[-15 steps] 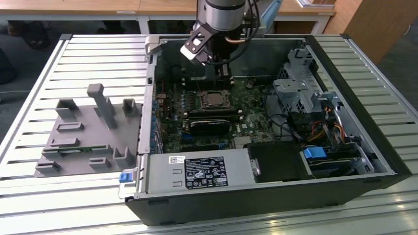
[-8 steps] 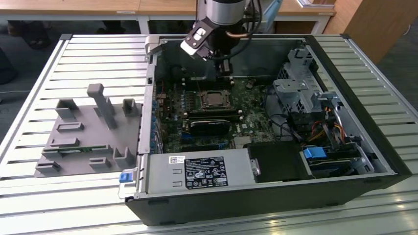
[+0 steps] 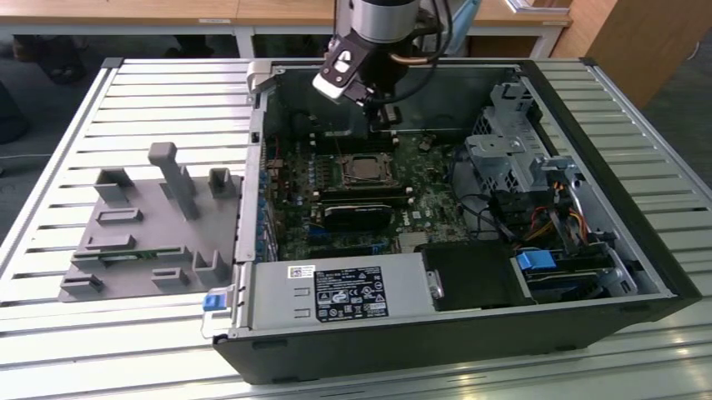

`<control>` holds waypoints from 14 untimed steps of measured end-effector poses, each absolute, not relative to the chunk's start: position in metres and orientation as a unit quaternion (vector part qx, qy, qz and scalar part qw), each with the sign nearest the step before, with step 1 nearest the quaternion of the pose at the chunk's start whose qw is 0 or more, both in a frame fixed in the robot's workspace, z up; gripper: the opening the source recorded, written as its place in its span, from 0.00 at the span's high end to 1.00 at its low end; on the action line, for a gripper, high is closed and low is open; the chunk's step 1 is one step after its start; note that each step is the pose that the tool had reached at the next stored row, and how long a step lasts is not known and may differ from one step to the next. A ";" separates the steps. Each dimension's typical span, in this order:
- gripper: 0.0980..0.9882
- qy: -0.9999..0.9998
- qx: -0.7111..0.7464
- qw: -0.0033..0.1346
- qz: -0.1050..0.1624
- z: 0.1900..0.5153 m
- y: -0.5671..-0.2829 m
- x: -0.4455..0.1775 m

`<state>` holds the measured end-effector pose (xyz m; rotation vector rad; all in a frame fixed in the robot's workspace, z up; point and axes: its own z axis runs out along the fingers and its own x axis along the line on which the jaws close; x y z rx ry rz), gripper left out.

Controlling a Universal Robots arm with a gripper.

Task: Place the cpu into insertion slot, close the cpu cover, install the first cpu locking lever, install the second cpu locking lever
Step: 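Install the first cpu locking lever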

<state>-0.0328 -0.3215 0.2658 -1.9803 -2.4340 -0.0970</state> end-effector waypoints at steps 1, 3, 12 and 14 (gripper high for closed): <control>0.99 -0.781 -0.624 0.001 -0.030 0.266 -0.321 -0.033; 0.99 -0.791 -0.612 0.000 -0.028 0.266 -0.321 -0.033; 0.99 -0.823 -0.568 -0.002 -0.016 0.264 -0.321 -0.033; 0.99 -0.832 -0.554 -0.001 -0.016 0.264 -0.321 -0.033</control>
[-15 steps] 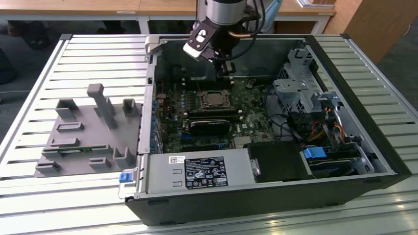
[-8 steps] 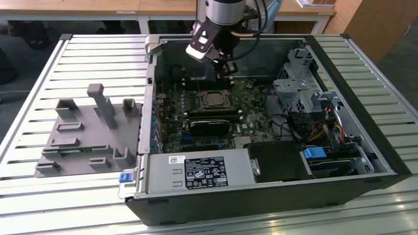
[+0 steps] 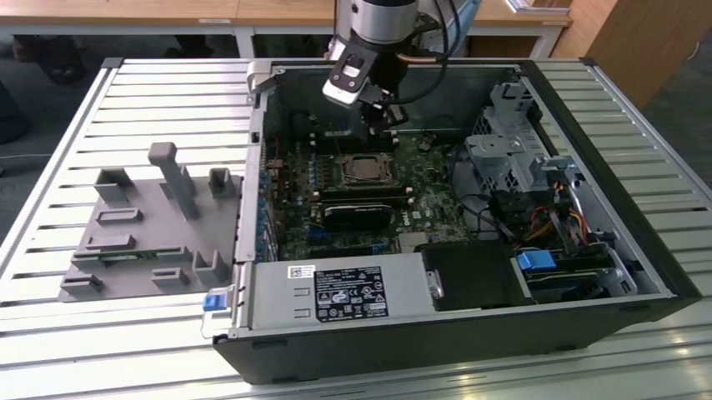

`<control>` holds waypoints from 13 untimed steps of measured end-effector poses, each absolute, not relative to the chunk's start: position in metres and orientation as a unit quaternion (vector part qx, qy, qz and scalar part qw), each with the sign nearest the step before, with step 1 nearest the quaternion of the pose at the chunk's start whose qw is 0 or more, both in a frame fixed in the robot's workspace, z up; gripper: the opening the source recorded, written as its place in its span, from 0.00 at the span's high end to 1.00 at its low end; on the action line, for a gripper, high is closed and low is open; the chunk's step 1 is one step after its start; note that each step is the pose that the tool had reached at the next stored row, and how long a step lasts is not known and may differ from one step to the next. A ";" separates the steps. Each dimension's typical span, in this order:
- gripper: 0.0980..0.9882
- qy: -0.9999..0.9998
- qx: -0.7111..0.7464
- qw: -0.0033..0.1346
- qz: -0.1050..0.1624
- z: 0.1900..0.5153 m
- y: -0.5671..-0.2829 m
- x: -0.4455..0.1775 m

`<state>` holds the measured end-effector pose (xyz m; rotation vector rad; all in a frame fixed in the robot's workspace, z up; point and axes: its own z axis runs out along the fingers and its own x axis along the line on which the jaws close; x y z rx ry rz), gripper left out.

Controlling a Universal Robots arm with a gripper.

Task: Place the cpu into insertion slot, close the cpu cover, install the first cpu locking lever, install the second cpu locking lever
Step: 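Install the first cpu locking lever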

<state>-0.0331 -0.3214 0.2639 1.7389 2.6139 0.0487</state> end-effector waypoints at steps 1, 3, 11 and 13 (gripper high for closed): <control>0.99 0.837 0.546 0.000 0.015 0.264 -0.321 -0.033; 0.99 0.847 0.531 -0.001 0.015 0.264 -0.321 -0.033; 0.99 0.883 0.470 -0.006 0.012 0.263 -0.321 -0.033; 0.99 0.891 0.454 -0.006 0.012 0.262 -0.321 -0.033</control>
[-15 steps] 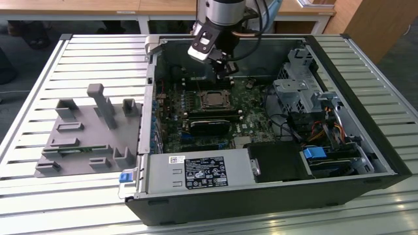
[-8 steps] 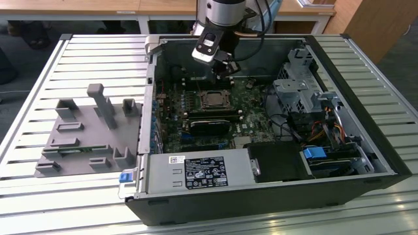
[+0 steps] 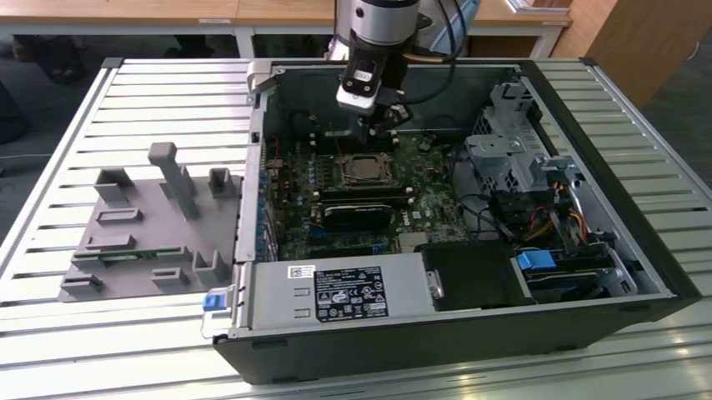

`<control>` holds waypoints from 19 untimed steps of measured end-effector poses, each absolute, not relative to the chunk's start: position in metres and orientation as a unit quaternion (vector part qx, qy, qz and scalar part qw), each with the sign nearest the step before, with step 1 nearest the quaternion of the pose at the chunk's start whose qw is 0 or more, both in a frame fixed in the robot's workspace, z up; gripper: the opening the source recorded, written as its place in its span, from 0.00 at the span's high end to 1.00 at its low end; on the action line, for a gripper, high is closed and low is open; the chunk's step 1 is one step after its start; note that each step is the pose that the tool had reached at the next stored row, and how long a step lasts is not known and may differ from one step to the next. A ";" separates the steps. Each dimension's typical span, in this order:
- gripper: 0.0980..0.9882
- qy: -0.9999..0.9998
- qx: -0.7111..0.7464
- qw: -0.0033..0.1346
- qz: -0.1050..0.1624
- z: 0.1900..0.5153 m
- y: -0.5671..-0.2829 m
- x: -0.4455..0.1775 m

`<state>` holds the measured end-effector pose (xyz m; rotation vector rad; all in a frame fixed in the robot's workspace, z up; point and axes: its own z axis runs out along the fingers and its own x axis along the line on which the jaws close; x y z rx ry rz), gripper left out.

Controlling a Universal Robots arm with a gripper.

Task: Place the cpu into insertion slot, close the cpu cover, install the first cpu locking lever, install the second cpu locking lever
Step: 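Install the first cpu locking lever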

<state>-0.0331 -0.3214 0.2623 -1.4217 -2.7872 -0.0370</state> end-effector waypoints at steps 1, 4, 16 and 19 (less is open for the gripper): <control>0.99 -0.895 -0.446 0.006 -0.012 0.262 -0.321 -0.033; 0.99 -0.907 -0.421 0.007 -0.012 0.262 -0.321 -0.033; 0.99 -0.943 -0.334 0.007 -0.013 0.262 -0.321 -0.033; 0.99 -0.949 -0.314 0.004 -0.015 0.261 -0.321 -0.033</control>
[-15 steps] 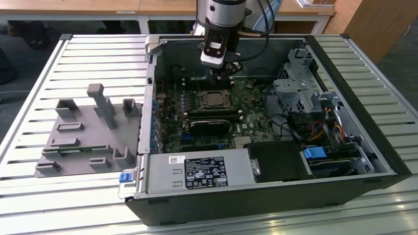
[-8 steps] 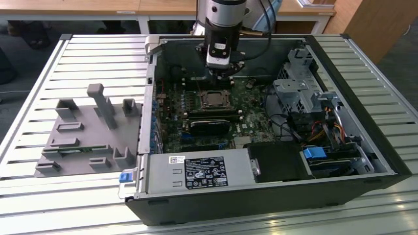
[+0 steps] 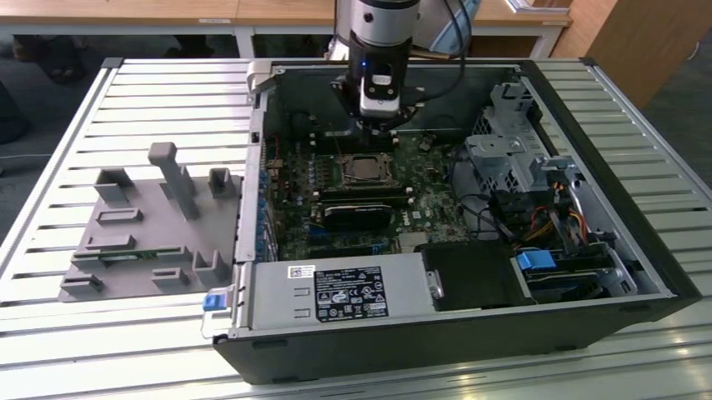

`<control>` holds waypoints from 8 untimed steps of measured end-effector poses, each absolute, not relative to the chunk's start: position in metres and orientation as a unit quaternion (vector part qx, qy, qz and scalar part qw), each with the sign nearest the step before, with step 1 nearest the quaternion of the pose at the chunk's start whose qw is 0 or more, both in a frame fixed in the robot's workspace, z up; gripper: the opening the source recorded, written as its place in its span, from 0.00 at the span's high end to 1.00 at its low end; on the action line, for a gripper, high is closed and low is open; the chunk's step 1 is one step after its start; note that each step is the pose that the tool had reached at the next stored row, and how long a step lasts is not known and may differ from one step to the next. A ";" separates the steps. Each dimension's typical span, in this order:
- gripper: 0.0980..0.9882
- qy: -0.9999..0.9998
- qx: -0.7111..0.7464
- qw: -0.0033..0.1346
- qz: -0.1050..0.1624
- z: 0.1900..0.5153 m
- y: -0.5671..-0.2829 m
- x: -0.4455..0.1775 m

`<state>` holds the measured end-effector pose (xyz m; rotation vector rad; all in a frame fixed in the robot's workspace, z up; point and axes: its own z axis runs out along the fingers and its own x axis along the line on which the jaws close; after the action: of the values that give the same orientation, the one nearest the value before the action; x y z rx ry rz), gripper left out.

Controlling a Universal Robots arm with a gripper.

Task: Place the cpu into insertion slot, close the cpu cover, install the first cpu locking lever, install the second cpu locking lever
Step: 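Install the first cpu locking lever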

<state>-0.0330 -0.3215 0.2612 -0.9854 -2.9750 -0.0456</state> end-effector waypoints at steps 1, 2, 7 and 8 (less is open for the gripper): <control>0.99 -0.950 -0.311 0.001 -0.015 0.261 -0.321 -0.033; 0.99 -0.952 -0.307 -0.002 -0.016 0.261 -0.321 -0.033; 0.99 -0.963 -0.268 -0.004 -0.017 0.261 -0.321 -0.033; 0.99 -0.966 -0.259 -0.004 -0.017 0.261 -0.321 -0.033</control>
<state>-0.0331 -0.3215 0.2606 -0.8162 -3.0407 -0.0550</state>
